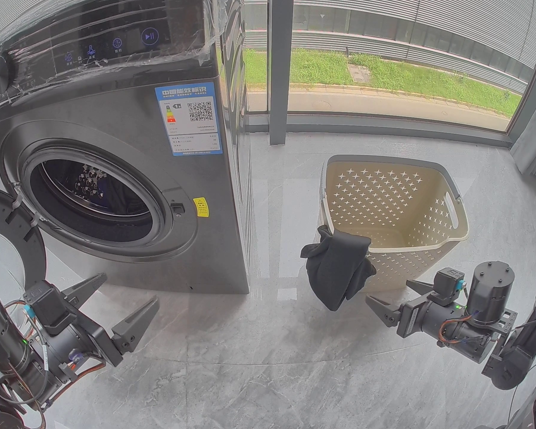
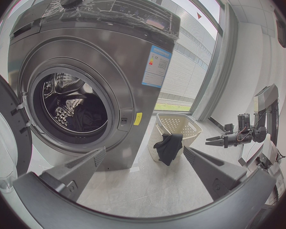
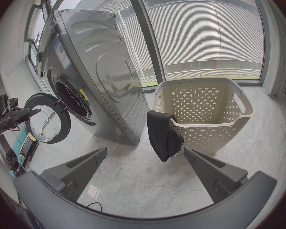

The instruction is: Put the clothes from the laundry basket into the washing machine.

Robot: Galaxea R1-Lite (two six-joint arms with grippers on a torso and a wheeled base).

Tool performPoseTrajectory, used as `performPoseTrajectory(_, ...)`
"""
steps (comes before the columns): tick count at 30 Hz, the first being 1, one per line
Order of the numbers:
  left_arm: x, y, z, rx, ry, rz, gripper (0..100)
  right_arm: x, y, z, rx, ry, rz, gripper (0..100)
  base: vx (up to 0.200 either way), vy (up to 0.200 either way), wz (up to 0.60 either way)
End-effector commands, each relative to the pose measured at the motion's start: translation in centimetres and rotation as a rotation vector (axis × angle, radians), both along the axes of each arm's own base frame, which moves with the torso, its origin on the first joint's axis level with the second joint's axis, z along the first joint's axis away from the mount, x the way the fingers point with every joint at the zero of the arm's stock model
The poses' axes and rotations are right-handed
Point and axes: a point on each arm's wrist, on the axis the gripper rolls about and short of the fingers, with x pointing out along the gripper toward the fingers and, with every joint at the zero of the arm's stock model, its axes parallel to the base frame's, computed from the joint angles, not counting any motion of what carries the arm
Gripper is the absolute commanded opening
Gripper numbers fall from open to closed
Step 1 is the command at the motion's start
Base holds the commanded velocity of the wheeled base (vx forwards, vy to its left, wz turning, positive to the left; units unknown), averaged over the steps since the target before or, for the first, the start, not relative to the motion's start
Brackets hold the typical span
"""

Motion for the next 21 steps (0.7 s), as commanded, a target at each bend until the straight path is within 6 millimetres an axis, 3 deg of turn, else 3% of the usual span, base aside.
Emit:
performPoseTrajectory(1, -0.3, 0.2, -0.3, 0.007, 0.012, 0.0, 100, 2.2, 1.0, -2.9, -0.028, 0.084, -0.015, 100, 0.0, 0.0, 0.0)
performPoseTrajectory(13, -0.3, 0.1, -0.3, 0.007, 0.012, -0.004, 100, 6.5, 3.0, -6.5, 0.013, 0.16, -0.053, 100, 0.0, 0.0, 0.0)
performPoseTrajectory(21, -0.3, 0.1, -0.3, 0.007, 0.012, -0.007, 100, 9.9, 4.8, -6.3, 0.128, 0.158, -0.08, 100, 0.0, 0.0, 0.0)
